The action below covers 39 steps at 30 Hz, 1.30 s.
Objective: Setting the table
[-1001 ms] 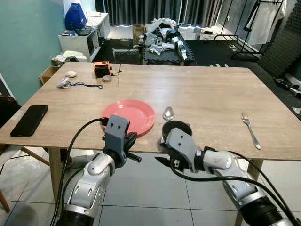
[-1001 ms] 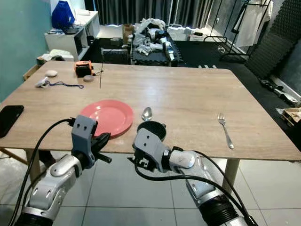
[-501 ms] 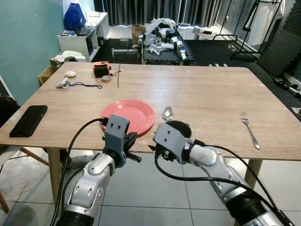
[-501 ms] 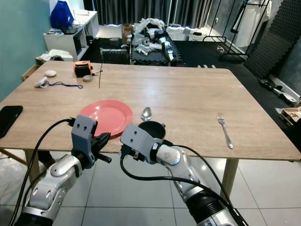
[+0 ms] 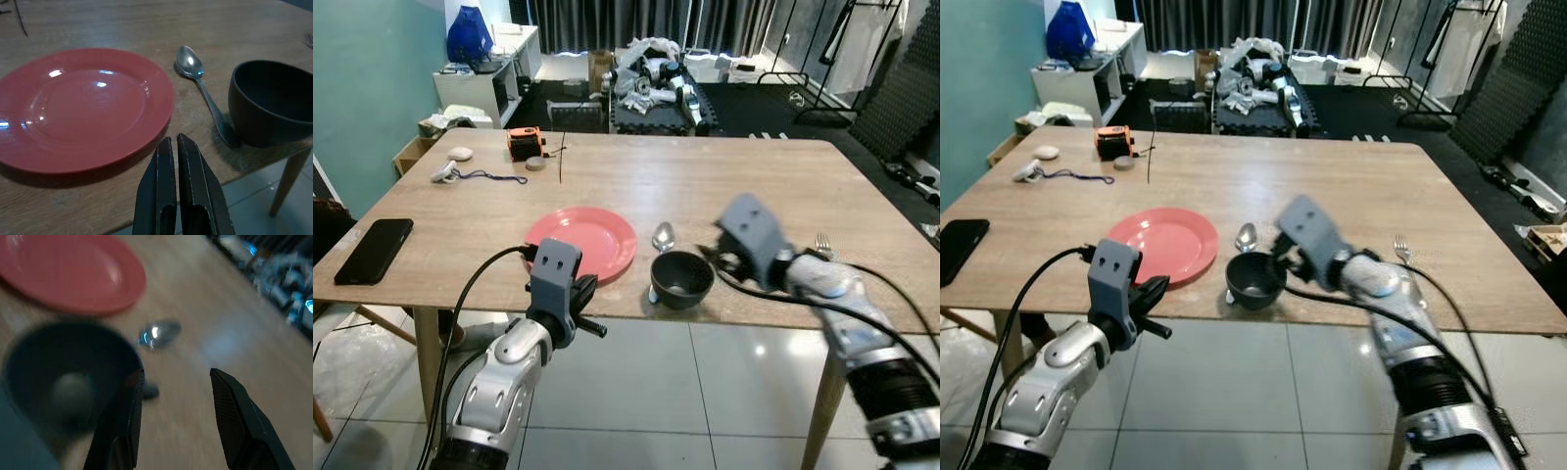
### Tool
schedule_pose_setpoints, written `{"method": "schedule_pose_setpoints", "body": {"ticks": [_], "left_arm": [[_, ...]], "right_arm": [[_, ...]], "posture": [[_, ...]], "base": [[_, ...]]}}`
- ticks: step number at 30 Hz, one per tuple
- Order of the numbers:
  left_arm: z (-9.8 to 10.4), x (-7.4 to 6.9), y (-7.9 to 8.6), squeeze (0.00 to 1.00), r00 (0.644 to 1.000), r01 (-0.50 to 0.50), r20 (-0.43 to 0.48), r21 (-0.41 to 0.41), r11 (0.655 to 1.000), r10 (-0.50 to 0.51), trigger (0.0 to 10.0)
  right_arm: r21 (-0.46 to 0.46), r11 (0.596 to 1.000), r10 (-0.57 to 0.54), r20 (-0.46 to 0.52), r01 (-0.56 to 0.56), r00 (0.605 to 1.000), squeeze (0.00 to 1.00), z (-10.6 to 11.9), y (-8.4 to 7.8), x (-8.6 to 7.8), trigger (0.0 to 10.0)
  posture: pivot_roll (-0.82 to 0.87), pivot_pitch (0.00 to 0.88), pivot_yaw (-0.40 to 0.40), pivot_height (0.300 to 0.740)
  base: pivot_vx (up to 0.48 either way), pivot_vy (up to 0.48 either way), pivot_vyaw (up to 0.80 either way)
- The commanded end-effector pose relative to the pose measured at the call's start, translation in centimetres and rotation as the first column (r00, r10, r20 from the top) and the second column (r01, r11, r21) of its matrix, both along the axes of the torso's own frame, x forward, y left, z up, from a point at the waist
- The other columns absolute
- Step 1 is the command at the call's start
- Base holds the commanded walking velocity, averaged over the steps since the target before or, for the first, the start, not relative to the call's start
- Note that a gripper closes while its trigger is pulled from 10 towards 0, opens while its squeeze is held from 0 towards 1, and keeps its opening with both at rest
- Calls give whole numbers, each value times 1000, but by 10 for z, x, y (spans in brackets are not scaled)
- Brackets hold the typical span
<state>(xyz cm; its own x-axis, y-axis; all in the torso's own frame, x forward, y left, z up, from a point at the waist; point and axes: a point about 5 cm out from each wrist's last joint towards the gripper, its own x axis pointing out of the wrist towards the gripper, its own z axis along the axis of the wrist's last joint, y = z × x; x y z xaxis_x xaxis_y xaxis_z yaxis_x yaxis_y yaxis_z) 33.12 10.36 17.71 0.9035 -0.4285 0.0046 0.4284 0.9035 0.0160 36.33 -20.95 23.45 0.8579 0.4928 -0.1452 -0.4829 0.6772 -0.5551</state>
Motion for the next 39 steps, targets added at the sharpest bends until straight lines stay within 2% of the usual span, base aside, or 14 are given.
{"method": "schedule_pose_setpoints", "body": {"ticks": [1, 6, 8, 12, 13, 14, 17, 19, 23, 25, 28, 30, 36, 39], "left_arm": [[-1, -1, 3, 0, 1000, 1, -12, 4, 1000, -1, 10000], [-2, -1, 3, 0, 1000, 3, -14, 8, 1000, -3, 10000], [-1, 0, 1, 0, 1000, 5, -14, 6, 1000, -5, 10000], [-1, 0, 0, 0, 1000, 5, -14, 5, 1000, -5, 10000], [-2, -1, 1, 0, 1000, 5, -15, 6, 1000, -5, 10000], [-2, -1, 1, 0, 1000, 5, -16, 7, 1000, -5, 10000], [-2, -1, 1, 0, 1000, 5, -17, 8, 1000, -5, 10000], [-2, -1, 1, 0, 1000, 5, -17, 8, 1000, -5, 10000], [-2, -1, -1, 0, 1000, 7, -15, 5, 1000, -7, 10000], [-2, -2, 0, 0, 1000, 6, -15, 5, 1000, -6, 10000], [-2, -2, 1, 0, 1000, 5, -15, 7, 1000, -5, 10000], [-2, -2, 2, 0, 1000, 4, -15, 8, 1000, -4, 10000], [-2, -1, -1, 0, 1000, 9, -14, 7, 1000, -9, 10000], [-1, -1, -2, 0, 1000, 12, -13, 5, 1000, -12, 10000]], "right_arm": [[20, 999, 49, -66, -47, 997, 0, -8, -11, -9, 10000], [70, 997, 41, -120, -33, 992, 0, -12, -14, -10, 10000], [154, 987, 76, -160, -51, 984, 0, -15, -3, -9, 10000], [235, 969, 120, -165, -79, 979, 0, -14, 8, -10, 10000], [310, 944, 168, -160, -112, 973, 0, -11, 19, -10, 10000], [331, 935, 186, -161, -125, 969, 0, -11, 23, -11, 10000], [258, 958, 168, -162, -123, 972, 0, -16, 36, -8, 10000], [235, 966, 152, -161, -112, 975, 0, -18, 38, -6, 10000], [97, 995, -6, -96, 15, 995, 0, -23, 42, 5, 10000], [92, 995, -33, -63, 38, 998, 0, -22, 42, 6, 10000], [140, 990, 12, -81, 0, 997, 0, -20, 43, 1, 10000], [125, 992, 13, -85, -3, 996, 0, -21, 41, 0, 10000], [21, 996, -85, -80, 87, 993, 0, -24, 29, 6, 10000], [2, 990, -141, -106, 142, 984, 0, -31, 24, 8, 10000]], "posture": [[-13, 90, 68, 740], [-15, 92, 70, 740], [-11, 92, 68, 740], [-9, 94, 68, 740], [-11, 95, 68, 740], [-11, 95, 68, 740], [-12, 92, 67, 740], [-12, 92, 67, 740], [-7, 89, 64, 740], [-4, 88, 66, 740], [-1, 88, 65, 740], [-5, 87, 67, 740], [-10, 82, 69, 740], [-10, 80, 69, 740]], "base": [[0, 0, 0], [0, 0, 0], [0, 0, 0], [0, 0, 0], [0, 0, 0], [0, 0, 0], [0, 0, 0], [0, 0, 0], [0, 0, 0], [0, 0, 0], [0, 0, 0], [0, 0, 0], [0, 0, 0], [0, 0, 0]]}}
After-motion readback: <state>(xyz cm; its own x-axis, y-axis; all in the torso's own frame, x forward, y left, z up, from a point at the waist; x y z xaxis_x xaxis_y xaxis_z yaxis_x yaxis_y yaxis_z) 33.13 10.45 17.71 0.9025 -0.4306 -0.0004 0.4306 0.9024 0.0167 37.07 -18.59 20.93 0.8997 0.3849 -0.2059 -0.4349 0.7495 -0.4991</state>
